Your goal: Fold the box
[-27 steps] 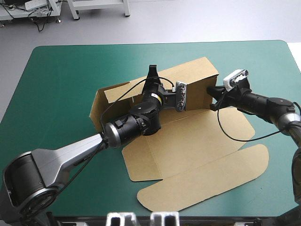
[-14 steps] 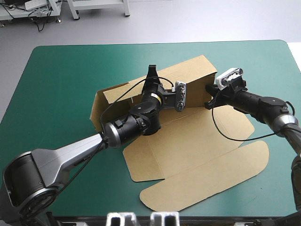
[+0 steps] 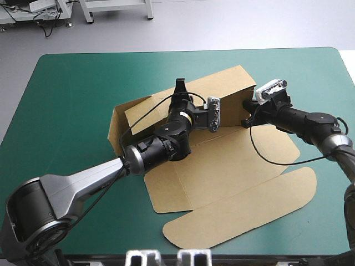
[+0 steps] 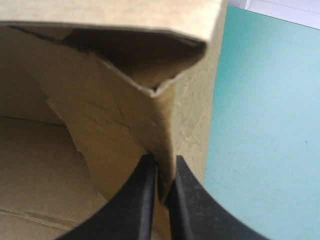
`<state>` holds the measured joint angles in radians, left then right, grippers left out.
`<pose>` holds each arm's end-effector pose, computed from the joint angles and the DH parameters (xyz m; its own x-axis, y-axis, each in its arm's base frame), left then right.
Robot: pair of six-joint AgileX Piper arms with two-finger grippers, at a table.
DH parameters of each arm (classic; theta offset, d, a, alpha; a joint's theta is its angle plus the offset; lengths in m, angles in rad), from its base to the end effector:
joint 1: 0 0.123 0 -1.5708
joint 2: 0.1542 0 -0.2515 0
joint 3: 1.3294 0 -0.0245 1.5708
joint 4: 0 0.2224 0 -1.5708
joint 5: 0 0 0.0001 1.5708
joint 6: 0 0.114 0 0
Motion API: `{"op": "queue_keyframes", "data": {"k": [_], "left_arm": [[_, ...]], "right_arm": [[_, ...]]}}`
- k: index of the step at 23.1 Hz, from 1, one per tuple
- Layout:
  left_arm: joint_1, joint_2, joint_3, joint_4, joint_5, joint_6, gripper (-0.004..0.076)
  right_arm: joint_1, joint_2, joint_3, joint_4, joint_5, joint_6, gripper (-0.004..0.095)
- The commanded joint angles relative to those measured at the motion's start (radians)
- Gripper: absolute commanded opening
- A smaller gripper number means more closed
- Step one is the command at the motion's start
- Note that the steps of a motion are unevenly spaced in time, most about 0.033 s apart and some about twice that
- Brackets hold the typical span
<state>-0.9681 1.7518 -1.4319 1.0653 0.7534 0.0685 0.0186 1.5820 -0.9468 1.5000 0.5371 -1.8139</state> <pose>0.2699 -0.2718 0.2771 0.1371 0.9824 -0.1272 0.5051 0.0411 0.8621 0.3243 0.0643 0.2216 -0.3865 -0.2822 -0.8781 -0.5948 0.8039 0.0034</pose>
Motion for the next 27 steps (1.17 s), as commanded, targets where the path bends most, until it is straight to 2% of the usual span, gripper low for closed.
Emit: {"op": "queue_keyframes", "data": {"k": [1, 8, 16, 21, 23, 24, 25, 26, 27], "left_arm": [[-0.024, -0.027, -0.015, 0.061, -0.111, -0.163, 0.0386], [-0.041, -0.027, -0.015, 0.241, -0.134, -0.275, 0.0401], [-0.155, -0.036, -0.015, 0.464, -0.067, -0.395, 0.0382], [-0.172, -0.144, -0.015, 0.541, -0.075, -0.645, 0.0284], [-0.172, -0.210, -0.015, 0.541, -0.086, -0.724, 0.0195], [-0.161, -0.250, -0.015, 0.541, -0.086, -0.737, 0.0085], [-0.153, -0.264, -0.015, 0.535, -0.081, -0.742, 0.0036], [-0.130, -0.289, -0.015, 0.517, -0.067, -0.742, -0.0006], [-0.107, -0.306, -0.015, 0.498, -0.047, -0.742, -0.0005]], "right_arm": [[0.018, -0.041, -0.021, -0.014, 0.101, 0.030, -0.0001], [0.018, -0.041, -0.021, -0.033, 0.101, 0.061, -0.0001], [0.018, -0.041, -0.021, -0.059, 0.101, 0.116, -0.0001], [0.018, -0.041, -0.021, -0.083, 0.079, 0.167, -0.0001], [0.018, -0.049, -0.021, -0.092, 0.032, 0.228, -0.0001], [0.018, -0.069, -0.021, -0.111, 0.005, 0.260, -0.0001], [0.018, -0.079, -0.021, -0.120, -0.004, 0.282, -0.0001], [0.018, -0.104, -0.021, -0.141, -0.026, 0.316, -0.0001], [0.018, -0.126, -0.021, -0.167, -0.035, 0.355, -0.0001]]}}
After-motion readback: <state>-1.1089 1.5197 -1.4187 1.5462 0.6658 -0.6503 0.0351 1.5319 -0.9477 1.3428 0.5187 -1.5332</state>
